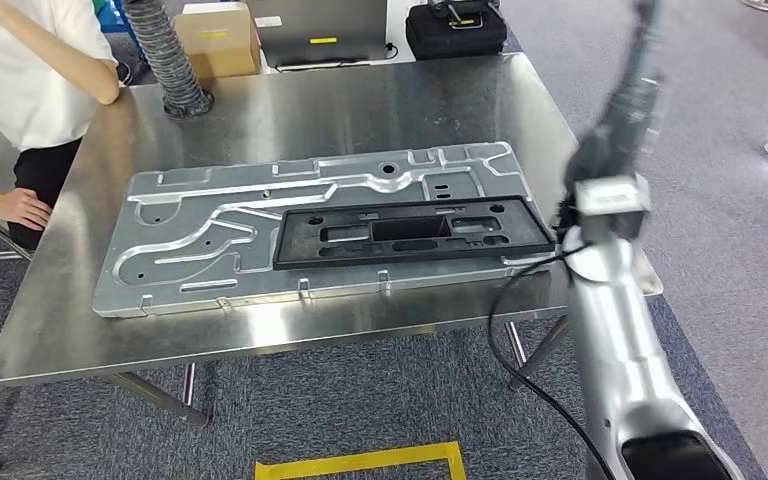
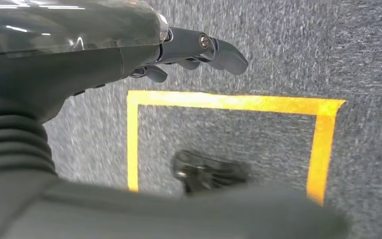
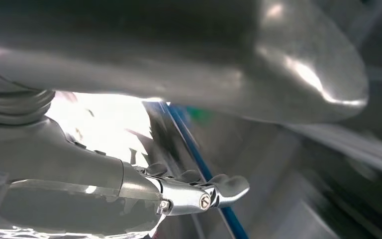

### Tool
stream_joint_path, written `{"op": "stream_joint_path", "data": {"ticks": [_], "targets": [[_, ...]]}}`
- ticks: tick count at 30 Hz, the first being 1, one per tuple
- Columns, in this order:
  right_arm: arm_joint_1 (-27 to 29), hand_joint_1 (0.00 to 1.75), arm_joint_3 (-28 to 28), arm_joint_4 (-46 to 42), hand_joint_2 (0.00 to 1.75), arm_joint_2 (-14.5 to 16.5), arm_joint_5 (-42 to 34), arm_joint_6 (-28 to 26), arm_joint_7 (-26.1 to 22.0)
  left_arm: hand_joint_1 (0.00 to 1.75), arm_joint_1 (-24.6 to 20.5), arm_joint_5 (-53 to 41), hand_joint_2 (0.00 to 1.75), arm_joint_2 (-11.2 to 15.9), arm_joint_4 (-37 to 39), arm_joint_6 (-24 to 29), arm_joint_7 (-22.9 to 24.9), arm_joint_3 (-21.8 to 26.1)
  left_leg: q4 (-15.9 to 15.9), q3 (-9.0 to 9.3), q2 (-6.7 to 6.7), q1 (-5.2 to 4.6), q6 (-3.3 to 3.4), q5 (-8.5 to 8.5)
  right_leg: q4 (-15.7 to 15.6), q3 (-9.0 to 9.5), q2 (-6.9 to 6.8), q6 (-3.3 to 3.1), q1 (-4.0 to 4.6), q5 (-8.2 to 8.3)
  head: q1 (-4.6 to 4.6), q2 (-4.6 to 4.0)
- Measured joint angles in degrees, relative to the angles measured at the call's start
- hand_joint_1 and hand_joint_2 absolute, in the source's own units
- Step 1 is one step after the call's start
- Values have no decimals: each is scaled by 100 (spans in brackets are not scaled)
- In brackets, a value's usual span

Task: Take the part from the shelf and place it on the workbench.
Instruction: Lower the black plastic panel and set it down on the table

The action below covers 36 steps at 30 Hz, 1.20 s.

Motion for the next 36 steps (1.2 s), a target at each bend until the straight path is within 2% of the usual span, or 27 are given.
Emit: {"op": "stream_joint_path", "data": {"ticks": [1, 2, 4, 5, 7, 10, 11, 12, 14, 15, 16, 17, 18, 20, 21, 22, 24, 25, 26, 27, 28, 30, 31, 32, 33, 34, 36], "targets": [[318, 0, -321, -480, 0, -112, 27, -52, -82, 0, 19, 30, 0, -10, 0, -23, -32, 31, 137, -40, 1, 6, -10, -12, 3, 12, -9, 7, 1, -13, 0, 1], [653, 0, -652, -869, 0, -206, 17, -80, -176, 0, 39, 52, 0, -20, 0, -41, -61, 57, 48, 25, 1, 15, -19, 86, 8, 28, -8, 23, -2, -27, 0, 1], [1338, 0, -1295, -1449, 0, -357, -57, -120, -310, 0, 61, 76, 0, -38, 0, -71, -104, 106, -652, 398, -9, 42, -26, 437, 37, 63, -2, 67, -13, -65, 0, 1], [1669, 0, -1587, -1655, 0, -418, -97, -156, -338, 0, 63, 78, 0, -45, 0, -84, -118, 129, -1012, 583, -25, 44, -19, 552, 68, 66, 8, 95, -9, -83, 0, 1], [2268, 0, -2084, -1944, 0, -514, -126, -272, -347, 0, 59, 75, 0, -56, 0, -103, -143, 158, -1359, 761, -54, 35, 30, 593, 114, 38, 34, 158, 0, -88, -1, 1], [3102, 0, -2647, -2157, 0, -609, -143, -510, -349, 0, 48, 104, 0, -69, 0, -120, -176, 168, -1405, 761, -52, 20, 149, 616, 133, 16, 58, 257, -14, -100, 0, 0], [3364, 0, -2807, -2178, 0, -623, -146, -579, -349, 0, 43, 113, 0, -74, 0, -124, -181, 168, -1428, 756, -46, 26, 195, 645, 224, -14, 62, 288, -23, -202, 0, 0], [3586, 0, -2944, -2183, 0, -628, -146, -633, -349, 0, 37, 119, 0, -79, 0, -128, -182, 167, -1450, 742, -34, 32, 238, 674, 429, -93, 66, 316, -31, -381, 0, 0], [3903, 0, -3130, -2183, 0, -629, -149, -696, -349, 0, 26, 125, 0, -81, 0, -131, -183, 167, -1453, 689, 0, 12, 289, 717, 1132, -358, 71, 354, -49, -849, 0, 0], [4040, 0, -3193, -2180, 0, -627, -145, -762, -349, 0, 21, 129, 0, -82, 0, -138, -182, 166, -1446, 654, 16, -3, 298, 737, 1474, -470, 72, 366, -59, -1013, 0, 0], [4189, 0, -3238, -2172, 0, -619, -128, -853, -348, 0, 15, 132, 0, -82, 0, -149, -181, 161, -1437, 620, 27, -14, 301, 757, 1663, -500, 72, 372, -68, -1074, 0, 0], [4339, 0, -3268, -2155, 0, -607, -99, -969, -348, 0, 12, 136, 0, -82, 0, -159, -180, 153, -1429, 586, 32, -22, 299, 777, 1641, -424, 72, 370, -74, -1034, 0, 0], [4476, 0, -3286, -2127, 0, -590, -58, -1084, -348, 0, 12, 138, 0, -83, 0, -169, -180, 143, -1421, 556, 32, -26, 289, 800, 1383, -224, 71, 361, -77, -911, 0, 0], [4650, 0, -3300, -2056, 0, -549, 67, -1200, -348, 0, 10, 128, 0, -87, 0, -181, -183, 121, -1412, 512, 33, -36, 248, 849, 553, 334, 71, 324, -68, -666, 0, 1], [4702, 0, -3320, -2004, 0, -513, 158, -1205, -348, 0, 6, 114, 0, -92, 0, -187, -186, 113, -1415, 505, 36, -39, 219, 878, 244, 526, 75, 297, -50, -580, 0, 0], [4742, 0, -3354, -1943, 0, -464, 254, -1194, -349, 0, 0, 99, 0, -97, 0, -192, -192, 107, -1417, 502, 38, -41, 186, 909, 69, 622, 78, 270, -29, -546, 0, 0], [4810, 0, -3438, -1790, 0, -333, 458, -1178, -349, 0, -3, 72, 0, -104, 0, -208, -201, 99, -1447, 495, 40, -37, 111, 985, 14, 592, 82, 197, 1, -479, 0, 0], [4831, 0, -3479, -1701, 0, -258, 559, -1178, -349, 0, 1, 57, 0, -106, 0, -217, -207, 97, -1440, 477, 37, -31, 76, 982, -15, 566, 75, 155, -6, -440, 0, 0], [4845, 0, -3513, -1604, 0, -180, 676, -1178, -349, 0, 10, 41, 0, -109, 0, -225, -211, 95, -1385, 441, 34, -27, 47, 896, -29, 525, 70, 105, -14, -385, 0, 1], [4848, 0, -3554, -1490, 0, -98, 804, -1176, -349, 0, 20, 23, 0, -113, 0, -230, -216, 93, -1233, 380, 31, -25, 25, 712, -50, 474, 64, 58, -25, -323, 0, 1], [4843, 0, -3605, -1356, 0, -13, 935, -1170, -349, 0, 23, 5, 0, -117, 0, -230, -222, 90, -965, 296, 29, -18, 13, 440, -58, 412, 58, 25, -23, -266, 0, 1], [4826, 0, -3765, -986, 0, 157, 1237, -1159, -349, 0, 26, -25, 0, -123, 0, -229, -232, 80, -266, 133, 29, -18, -3, -66, -48, 264, 56, -8, -3, -161, 0, 0], [4812, 0, -3862, -775, 0, 237, 1380, -1149, -349, 0, 27, -39, 0, -125, 0, -228, -235, 73, -8, 118, 29, -19, -8, -168, -37, 184, 55, -9, 6, -108, 0, 0], [4792, 0, -3983, -525, 0, 311, 1530, -1137, -349, 0, 30, -50, 0, -128, 0, -228, -234, 68, 77, 188, 29, -19, -7, -138, -20, 102, 54, -6, 11, -58, 0, 0], [4760, 0, -4115, -260, 0, 369, 1677, -1128, -349, 0, 32, -61, 0, -133, 0, -228, -225, 64, -41, 355, 29, -20, 2, -9, -2, 24, 55, 3, 14, -13, 0, 1], [4720, 0, -4267, 34, 0, 412, 1827, -1125, -349, 0, 33, -77, 0, -142, 0, -229, -210, 61, -344, 614, 28, -21, 18, 149, 17, -44, 56, 15, 15, 29, 0, 1], [4625, 0, -4665, 761, 0, 466, 2172, -1191, -346, 0, 25, -116, 0, -160, 0, -229, -172, 47, -1177, 1205, 21, -40, 64, 262, 54, -136, 49, 62, 22, 104, -1, 1]]}}
